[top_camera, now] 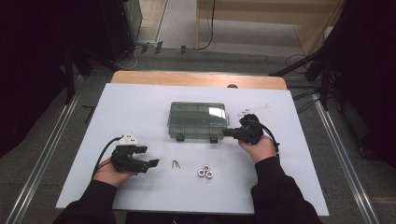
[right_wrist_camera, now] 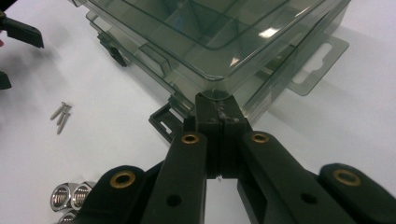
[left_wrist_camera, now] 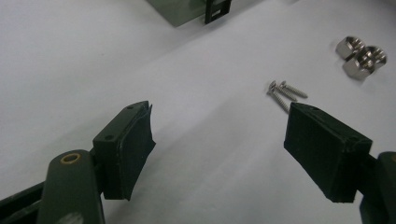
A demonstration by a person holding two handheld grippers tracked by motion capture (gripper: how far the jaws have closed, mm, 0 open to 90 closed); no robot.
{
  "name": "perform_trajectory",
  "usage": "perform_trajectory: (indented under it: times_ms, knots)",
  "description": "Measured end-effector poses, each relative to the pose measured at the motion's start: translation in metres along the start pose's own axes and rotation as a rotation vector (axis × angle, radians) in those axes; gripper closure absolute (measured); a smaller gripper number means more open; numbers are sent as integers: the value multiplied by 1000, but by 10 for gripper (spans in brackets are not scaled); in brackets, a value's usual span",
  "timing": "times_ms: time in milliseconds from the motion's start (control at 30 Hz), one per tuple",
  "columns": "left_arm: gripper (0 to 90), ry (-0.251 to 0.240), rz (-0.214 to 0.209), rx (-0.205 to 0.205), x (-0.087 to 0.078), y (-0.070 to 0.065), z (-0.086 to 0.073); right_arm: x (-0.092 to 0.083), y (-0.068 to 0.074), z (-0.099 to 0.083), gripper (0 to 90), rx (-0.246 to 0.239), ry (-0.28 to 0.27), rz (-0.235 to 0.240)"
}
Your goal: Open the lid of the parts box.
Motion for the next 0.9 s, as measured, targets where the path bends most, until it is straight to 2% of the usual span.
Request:
perform_trajectory:
  times_ms: [167, 300, 433, 567, 667, 700, 767, 900]
  knots:
    - [231, 12, 6, -4, 2, 3, 0, 0, 1, 3, 900, 0, 2, 7]
    - [231, 26, 17, 18, 2, 3, 3, 0, 1, 7, 900, 0, 1, 17]
    - [231, 10, 23, 20, 0, 5, 12, -1, 2, 12, 900, -5, -4, 25]
    - [231, 5, -4, 2, -2, 4, 20, -2, 1, 16, 900, -10, 1, 35]
    - [232, 12, 5, 18, -3, 3, 25, -2, 2, 19, 900, -14, 5, 39]
    - [231, 17, 14, 37, -3, 3, 29, -2, 2, 21, 900, -14, 2, 44]
    - [232, 17, 4, 33, -2, 3, 32, -2, 2, 23, 900, -15, 0, 49]
    - [231, 19, 9, 34, -2, 7, 37, -3, 3, 25, 900, -11, 4, 61]
Point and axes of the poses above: each handheld gripper's, and its own axes: x roughly forward along the jaws, z roughly out of its top, y roughly to its left, the point moved 10 cm from there along x, roughly forward along the jaws, and after that the axes turned 3 degrees about -z, right-handed, at the moved point
